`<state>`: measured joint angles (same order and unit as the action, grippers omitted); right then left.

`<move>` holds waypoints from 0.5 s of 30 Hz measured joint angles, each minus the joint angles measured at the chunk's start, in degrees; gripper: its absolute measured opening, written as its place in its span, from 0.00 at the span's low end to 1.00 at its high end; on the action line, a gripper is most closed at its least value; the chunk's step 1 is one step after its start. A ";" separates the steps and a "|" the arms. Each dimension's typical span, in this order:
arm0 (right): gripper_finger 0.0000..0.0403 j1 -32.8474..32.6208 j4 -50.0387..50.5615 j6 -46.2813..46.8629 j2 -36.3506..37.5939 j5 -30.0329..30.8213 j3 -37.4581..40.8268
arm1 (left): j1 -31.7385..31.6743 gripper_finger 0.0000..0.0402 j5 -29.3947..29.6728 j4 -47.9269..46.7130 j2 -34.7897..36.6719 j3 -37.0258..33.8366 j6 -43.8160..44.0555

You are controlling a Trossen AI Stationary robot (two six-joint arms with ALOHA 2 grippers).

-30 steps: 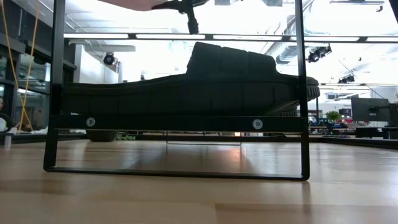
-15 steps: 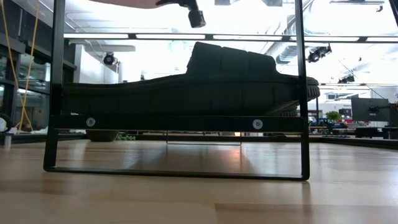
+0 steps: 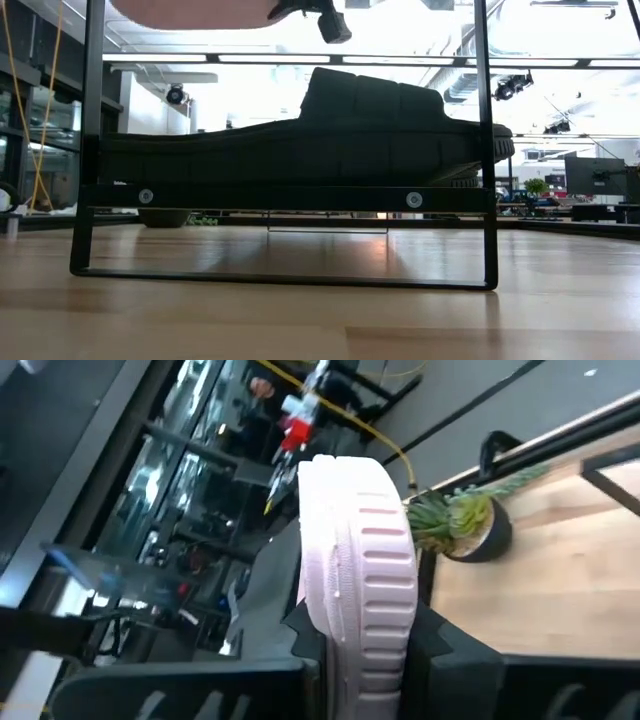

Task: Pick and place slides into the shelf
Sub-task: Put the pink slide on the shelf

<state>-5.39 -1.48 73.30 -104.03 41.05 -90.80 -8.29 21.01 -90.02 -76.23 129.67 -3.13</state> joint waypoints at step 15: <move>0.09 -4.68 17.03 13.86 3.47 14.79 0.00 | 0.00 0.42 0.24 0.00 1.56 0.00 -1.18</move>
<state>-10.07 15.55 87.15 -100.56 55.84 -90.80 -8.29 21.26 -90.02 -74.67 129.67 -4.32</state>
